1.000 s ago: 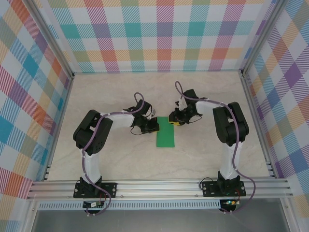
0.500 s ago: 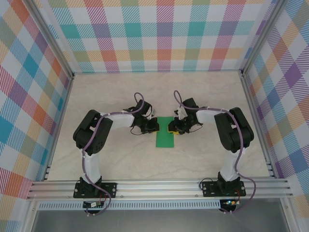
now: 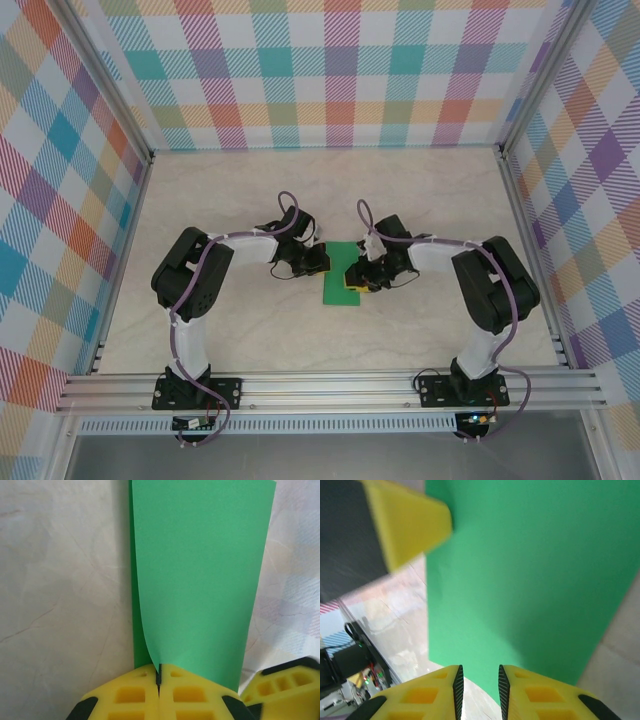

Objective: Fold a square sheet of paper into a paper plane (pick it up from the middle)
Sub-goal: Fold the square sheet of paper in half at the center of the table.

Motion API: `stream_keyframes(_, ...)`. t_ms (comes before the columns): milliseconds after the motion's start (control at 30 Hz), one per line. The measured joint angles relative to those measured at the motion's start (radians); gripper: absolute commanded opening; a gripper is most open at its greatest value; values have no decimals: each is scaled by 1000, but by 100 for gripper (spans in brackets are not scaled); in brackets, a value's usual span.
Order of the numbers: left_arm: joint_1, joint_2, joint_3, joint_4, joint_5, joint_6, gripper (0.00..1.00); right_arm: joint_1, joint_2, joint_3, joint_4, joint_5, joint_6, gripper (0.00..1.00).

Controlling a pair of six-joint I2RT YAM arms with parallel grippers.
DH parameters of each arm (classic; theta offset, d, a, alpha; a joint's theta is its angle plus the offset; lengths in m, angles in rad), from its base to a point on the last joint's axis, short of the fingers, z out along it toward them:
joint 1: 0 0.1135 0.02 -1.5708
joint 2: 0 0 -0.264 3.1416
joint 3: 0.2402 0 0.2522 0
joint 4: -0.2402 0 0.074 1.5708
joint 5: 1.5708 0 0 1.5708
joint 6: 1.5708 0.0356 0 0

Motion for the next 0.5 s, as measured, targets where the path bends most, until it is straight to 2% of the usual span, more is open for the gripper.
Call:
stream_keyframes(233,0,0,0,0,1,-3,2,5,-8,-51,42,-7,19,28)
stream_keyframes(500,0,0,0,1,1,-3,2,22,-84,-90,36,8,23,28)
